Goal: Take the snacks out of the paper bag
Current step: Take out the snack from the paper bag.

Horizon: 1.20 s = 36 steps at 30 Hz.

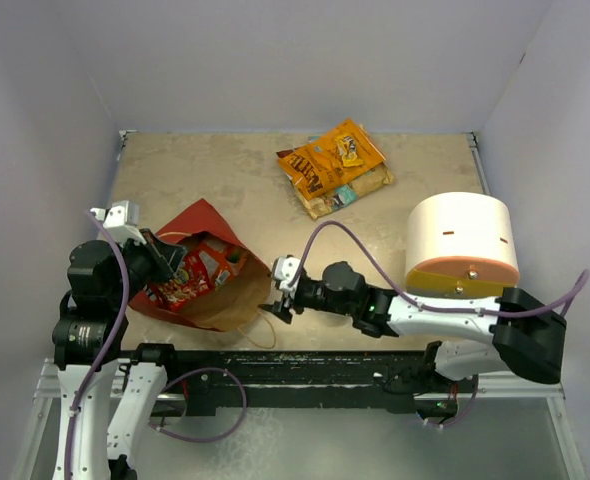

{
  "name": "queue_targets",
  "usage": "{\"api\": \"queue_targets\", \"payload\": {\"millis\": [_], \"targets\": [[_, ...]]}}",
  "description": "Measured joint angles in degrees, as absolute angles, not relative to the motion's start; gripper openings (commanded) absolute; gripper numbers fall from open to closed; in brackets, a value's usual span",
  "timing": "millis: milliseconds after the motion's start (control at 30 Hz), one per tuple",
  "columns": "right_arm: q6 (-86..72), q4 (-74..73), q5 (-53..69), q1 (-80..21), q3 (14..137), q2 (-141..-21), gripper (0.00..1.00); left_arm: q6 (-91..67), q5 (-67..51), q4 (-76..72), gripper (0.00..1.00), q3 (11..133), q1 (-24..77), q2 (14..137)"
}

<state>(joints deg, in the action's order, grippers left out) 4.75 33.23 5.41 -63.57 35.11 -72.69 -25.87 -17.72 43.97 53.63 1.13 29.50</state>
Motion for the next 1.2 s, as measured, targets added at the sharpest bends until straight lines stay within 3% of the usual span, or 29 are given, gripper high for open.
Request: {"api": "queue_targets", "payload": {"millis": [433, 533, 600, 967, 1200], "targets": [[9.21, 56.27, 10.63, -68.90, 44.93, -98.00, 0.54, -26.06, -17.91, 51.72, 0.00, 56.34, 1.15, 30.41], [8.51, 60.01, 8.14, -71.22, 47.62, -104.53, 0.39, -25.82, -17.87, 54.59, 0.00, 56.80, 1.15, 30.57], [8.16, 61.21, 5.72, -72.42, 49.91, -108.07, 0.36, -25.74, -17.82, 56.14, 0.00, 56.75, 1.15, 30.50], [11.14, 64.86, -8.23, -73.38, 60.55, -117.95, 0.35, -25.28, -18.61, 56.84, 0.00, 56.47, 1.15, 29.93], [22.02, 65.80, -5.39, -73.36, 62.15, -122.43, 0.45, -25.32, -20.25, 56.45, 0.00, 56.47, 1.15, 30.00]]}}
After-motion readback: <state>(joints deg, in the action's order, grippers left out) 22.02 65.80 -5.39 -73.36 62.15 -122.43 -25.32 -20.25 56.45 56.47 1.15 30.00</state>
